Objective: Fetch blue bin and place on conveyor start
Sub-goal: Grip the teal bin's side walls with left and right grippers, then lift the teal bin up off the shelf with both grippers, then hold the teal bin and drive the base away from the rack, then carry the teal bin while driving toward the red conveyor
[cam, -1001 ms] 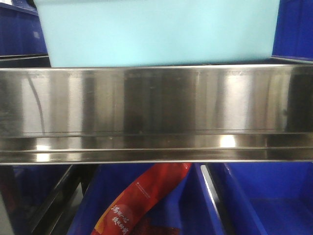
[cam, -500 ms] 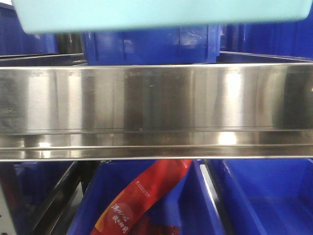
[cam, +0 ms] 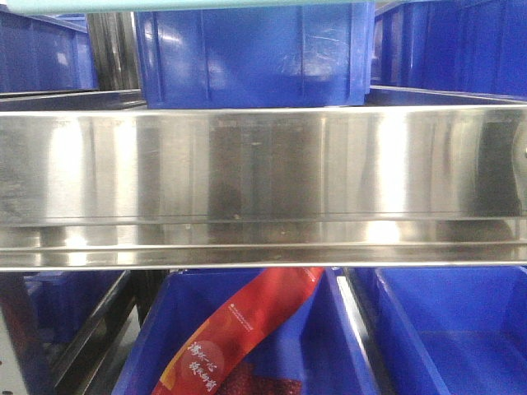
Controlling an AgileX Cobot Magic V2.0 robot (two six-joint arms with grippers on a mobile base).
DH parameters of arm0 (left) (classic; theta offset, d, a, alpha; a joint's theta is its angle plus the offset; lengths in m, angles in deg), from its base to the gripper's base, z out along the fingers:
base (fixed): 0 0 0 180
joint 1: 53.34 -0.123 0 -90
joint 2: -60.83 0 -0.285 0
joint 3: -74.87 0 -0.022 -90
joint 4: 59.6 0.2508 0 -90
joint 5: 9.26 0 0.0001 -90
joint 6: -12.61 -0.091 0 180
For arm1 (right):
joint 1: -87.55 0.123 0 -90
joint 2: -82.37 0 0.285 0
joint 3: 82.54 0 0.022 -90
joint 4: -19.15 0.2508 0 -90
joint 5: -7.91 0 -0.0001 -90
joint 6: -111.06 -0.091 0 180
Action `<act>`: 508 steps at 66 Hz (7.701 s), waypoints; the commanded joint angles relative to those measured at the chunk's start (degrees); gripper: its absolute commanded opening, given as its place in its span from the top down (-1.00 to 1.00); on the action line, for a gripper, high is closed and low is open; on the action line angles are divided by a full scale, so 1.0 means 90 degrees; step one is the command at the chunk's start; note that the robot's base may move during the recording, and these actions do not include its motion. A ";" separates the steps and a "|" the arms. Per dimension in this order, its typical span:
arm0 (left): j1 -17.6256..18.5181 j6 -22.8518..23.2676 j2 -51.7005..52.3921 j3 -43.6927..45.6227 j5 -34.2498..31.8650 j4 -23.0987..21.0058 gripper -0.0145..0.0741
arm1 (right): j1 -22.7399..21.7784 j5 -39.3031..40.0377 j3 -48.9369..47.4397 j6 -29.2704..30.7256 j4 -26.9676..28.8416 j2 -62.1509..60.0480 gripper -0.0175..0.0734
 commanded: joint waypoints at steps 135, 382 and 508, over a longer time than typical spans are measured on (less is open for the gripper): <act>0.0023 0.0060 0.0058 0.0038 -0.0166 0.0219 0.92 | 0.0004 0.2082 -0.0002 0.0005 -0.0258 -0.0061 0.97; 0.0023 0.0060 0.0058 0.0038 -0.0166 0.0265 0.92 | 0.0004 0.1530 -0.0002 0.0005 -0.0530 -0.0061 0.97; 0.0023 0.0060 0.0058 0.0038 -0.0309 0.0277 0.92 | 0.0004 0.1228 -0.0002 0.0005 -0.0041 -0.0061 0.97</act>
